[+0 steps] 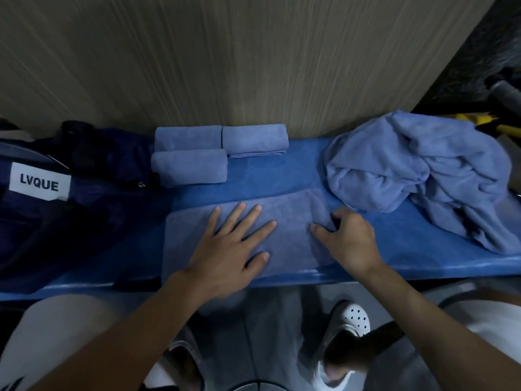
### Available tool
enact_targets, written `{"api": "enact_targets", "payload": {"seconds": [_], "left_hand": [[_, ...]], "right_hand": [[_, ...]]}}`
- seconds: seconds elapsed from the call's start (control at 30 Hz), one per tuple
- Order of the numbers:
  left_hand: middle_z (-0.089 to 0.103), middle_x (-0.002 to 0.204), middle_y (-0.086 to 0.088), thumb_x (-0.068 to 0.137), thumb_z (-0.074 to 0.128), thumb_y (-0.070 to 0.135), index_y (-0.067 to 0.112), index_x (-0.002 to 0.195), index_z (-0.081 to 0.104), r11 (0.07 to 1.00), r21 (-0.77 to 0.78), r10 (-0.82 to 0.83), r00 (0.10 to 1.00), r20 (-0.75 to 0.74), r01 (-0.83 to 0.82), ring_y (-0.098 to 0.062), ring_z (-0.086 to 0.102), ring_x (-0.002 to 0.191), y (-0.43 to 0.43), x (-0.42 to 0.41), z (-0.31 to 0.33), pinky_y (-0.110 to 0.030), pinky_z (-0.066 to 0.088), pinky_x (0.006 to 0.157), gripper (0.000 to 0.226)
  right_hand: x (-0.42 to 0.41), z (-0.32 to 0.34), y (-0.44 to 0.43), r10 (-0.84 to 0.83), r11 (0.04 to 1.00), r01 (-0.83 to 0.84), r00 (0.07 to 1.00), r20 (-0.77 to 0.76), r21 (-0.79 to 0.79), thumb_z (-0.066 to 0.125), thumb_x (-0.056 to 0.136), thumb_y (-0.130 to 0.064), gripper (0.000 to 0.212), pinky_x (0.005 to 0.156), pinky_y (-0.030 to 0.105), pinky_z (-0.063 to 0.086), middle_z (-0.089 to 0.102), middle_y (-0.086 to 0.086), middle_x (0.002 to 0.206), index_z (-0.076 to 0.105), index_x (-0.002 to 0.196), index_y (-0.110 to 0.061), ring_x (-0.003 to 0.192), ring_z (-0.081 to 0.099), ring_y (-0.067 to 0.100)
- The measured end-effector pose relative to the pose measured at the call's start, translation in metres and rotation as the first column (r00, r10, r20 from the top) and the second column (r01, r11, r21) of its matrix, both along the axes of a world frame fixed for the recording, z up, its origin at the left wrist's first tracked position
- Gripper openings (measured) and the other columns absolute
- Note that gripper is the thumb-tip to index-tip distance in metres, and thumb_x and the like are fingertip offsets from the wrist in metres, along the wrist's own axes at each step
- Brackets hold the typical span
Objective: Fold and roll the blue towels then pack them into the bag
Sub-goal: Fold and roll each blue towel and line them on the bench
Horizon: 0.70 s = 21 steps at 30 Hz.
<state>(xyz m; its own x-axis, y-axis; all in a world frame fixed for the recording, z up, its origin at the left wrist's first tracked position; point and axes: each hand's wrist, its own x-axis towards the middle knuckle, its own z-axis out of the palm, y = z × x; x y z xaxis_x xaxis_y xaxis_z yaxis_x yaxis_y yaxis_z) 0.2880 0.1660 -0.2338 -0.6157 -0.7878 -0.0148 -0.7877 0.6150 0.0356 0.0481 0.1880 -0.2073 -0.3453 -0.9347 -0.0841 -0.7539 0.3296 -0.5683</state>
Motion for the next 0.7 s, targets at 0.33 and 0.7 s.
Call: {"api": "enact_targets", "payload": {"seconds": [0.33, 0.7], "left_hand": [[0.065, 0.089, -0.005, 0.093, 0.052, 0.037, 0.013, 0.085, 0.065, 0.926, 0.249, 0.376, 0.757, -0.534, -0.284, -0.025, 0.062, 0.084, -0.033, -0.062, 0.042, -0.037, 0.048, 0.077, 0.029], [0.062, 0.078, -0.007, 0.084, 0.075, 0.034, 0.017, 0.111, 0.046, 0.567, 0.797, 0.738, 0.558, -0.38, -0.207, -0.019, 0.058, 0.053, -0.072, -0.123, 0.058, -0.028, 0.05, 0.045, 0.044]], "right_hand": [[0.005, 0.011, 0.007, 0.096, 0.932, -0.011, 0.971, 0.217, -0.363, 0.067, 0.081, -0.005, 0.058, 0.062, 0.001, 0.036, 0.048, -0.02, 0.082, 0.039, 0.132, -0.01, 0.077, 0.05, -0.017], [0.02, 0.014, 0.023, 0.329, 0.894, -0.253, 0.93, 0.161, -0.369, 0.067, 0.081, -0.011, 0.067, 0.072, 0.016, 0.04, 0.052, -0.015, 0.1, 0.028, 0.129, -0.036, 0.092, 0.053, 0.006]]}}
